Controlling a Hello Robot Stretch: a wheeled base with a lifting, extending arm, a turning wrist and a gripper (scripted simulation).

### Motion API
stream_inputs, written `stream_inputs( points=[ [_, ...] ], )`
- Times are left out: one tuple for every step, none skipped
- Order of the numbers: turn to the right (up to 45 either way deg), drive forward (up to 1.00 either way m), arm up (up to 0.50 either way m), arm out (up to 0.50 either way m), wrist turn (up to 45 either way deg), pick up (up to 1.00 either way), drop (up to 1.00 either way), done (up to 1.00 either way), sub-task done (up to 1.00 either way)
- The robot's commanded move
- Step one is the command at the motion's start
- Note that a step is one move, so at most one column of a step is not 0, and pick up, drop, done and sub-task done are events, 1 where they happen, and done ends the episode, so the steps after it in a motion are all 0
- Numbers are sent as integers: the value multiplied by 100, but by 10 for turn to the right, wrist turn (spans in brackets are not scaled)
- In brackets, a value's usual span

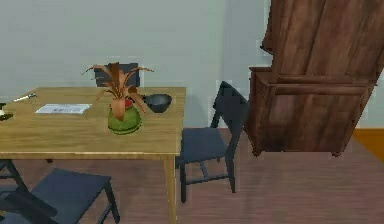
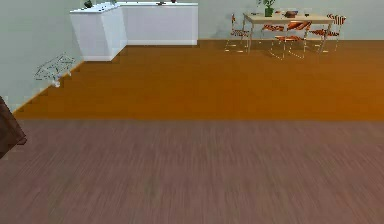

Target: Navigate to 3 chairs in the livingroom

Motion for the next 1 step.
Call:
stream_inputs(
  points=[
    [0, 40, 0, 0, 0, 0, 0, 0, 0]
  ],
)
